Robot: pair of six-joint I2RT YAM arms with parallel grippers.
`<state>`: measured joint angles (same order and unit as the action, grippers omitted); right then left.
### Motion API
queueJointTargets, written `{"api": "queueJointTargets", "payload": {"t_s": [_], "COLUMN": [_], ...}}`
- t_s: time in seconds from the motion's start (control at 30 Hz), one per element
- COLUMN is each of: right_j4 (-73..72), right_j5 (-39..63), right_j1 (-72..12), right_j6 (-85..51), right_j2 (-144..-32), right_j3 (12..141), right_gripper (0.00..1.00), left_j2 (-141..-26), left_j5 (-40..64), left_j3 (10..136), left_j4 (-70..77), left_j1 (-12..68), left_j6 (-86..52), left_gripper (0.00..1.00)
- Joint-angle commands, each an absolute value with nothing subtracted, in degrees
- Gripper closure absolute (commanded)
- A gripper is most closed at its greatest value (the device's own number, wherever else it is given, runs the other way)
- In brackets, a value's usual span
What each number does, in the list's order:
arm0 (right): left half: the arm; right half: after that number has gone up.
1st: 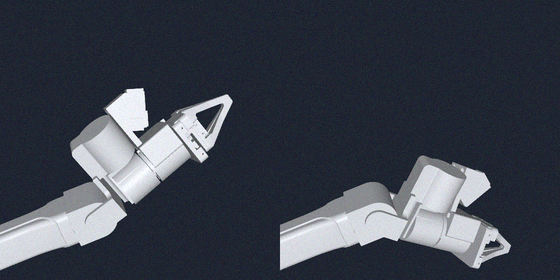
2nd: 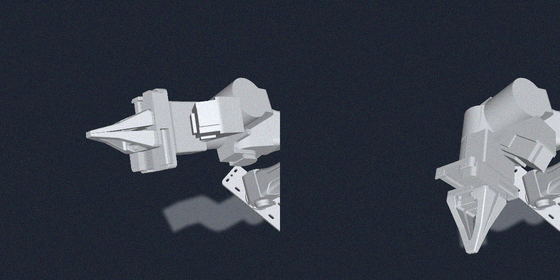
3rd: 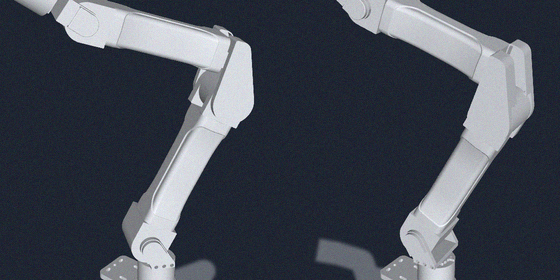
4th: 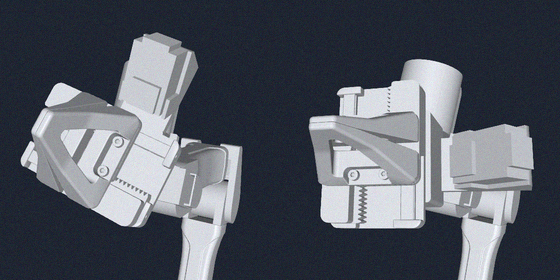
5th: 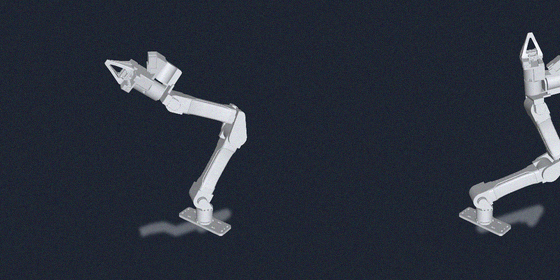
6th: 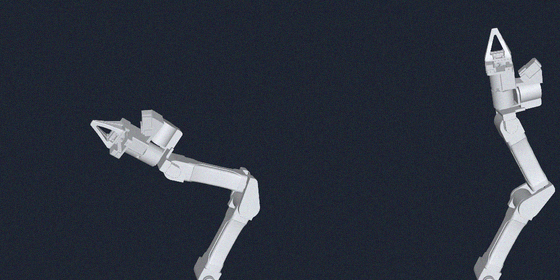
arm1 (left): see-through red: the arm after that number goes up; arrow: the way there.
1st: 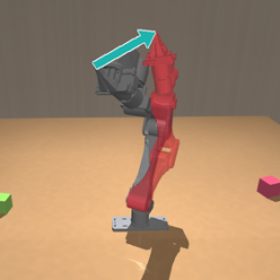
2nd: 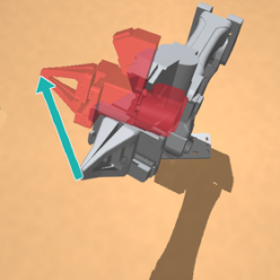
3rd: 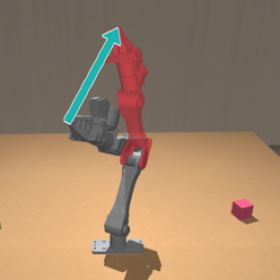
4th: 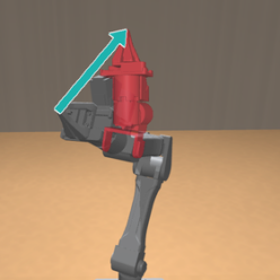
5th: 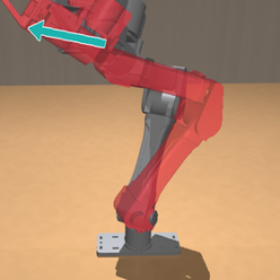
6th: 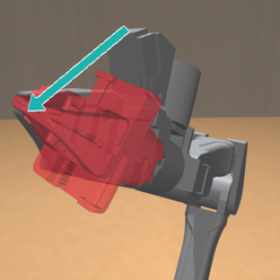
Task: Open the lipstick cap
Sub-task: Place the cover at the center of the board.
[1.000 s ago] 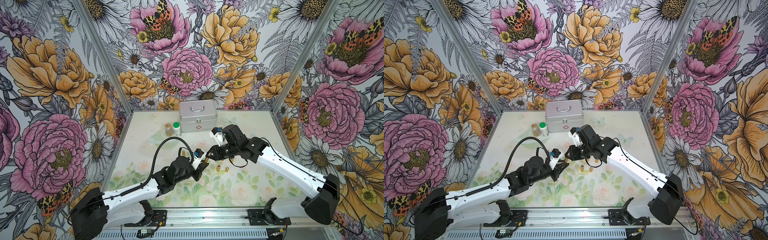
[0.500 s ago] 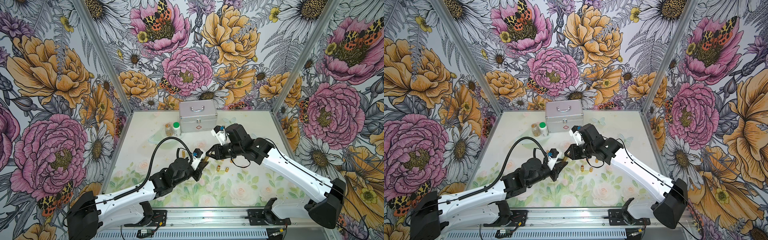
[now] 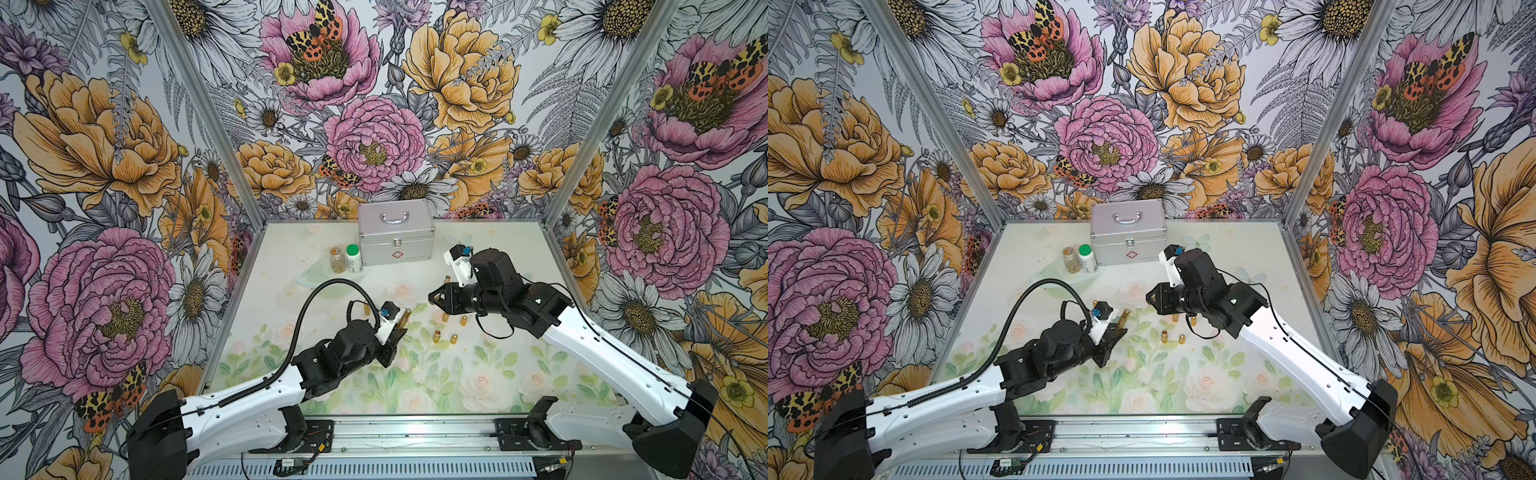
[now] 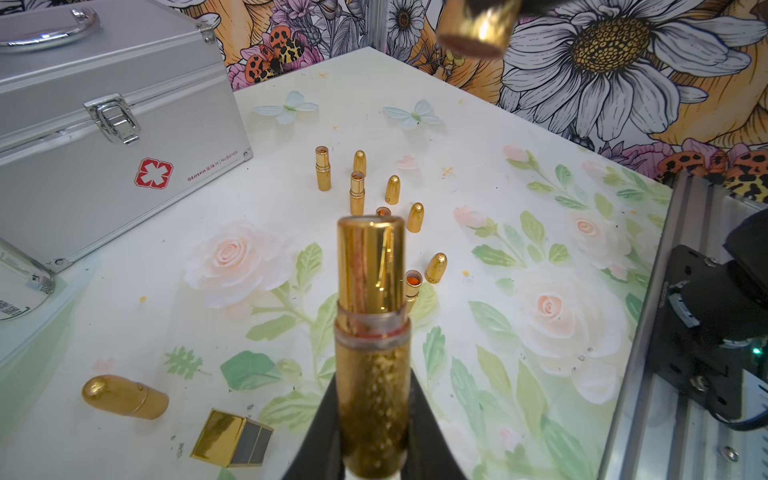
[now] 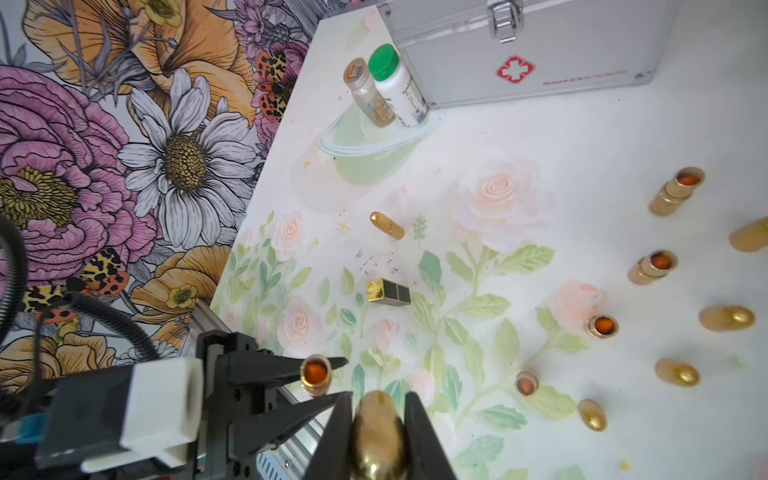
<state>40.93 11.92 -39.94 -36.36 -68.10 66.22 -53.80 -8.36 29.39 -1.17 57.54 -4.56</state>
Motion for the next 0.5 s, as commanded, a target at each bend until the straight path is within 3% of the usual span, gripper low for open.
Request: {"api": "queueJointTargets", "payload": {"t_s": [0.0,0.2,0.47], "right_j4": [41.66,39.17,27.3], "right_j5": [6.18,-3.55,-7.41], "right_j1": [-40.57,-46.97,-50.85], "right_j6": [-34.44,-31.38,-31.33], "right_j2": [-67.43,-66.55,-66.55], "right_j3": [61.77,53.03,40.05], "right_gripper": [0.82,0.82,0.82], "left_j2": [-51.41,-49.68,-49.31], "left_j5": [-9.14,-8.53,-7.82], "left_j3": [28.17,27.86,27.88], "left_j4": [-0.27,0.0,0.4], "left_j1": [57.87,57.83,58.01], "left_j6": [-5.66,-6.59,-7.54], "left_gripper": [1.0,1.0,1.0]}}
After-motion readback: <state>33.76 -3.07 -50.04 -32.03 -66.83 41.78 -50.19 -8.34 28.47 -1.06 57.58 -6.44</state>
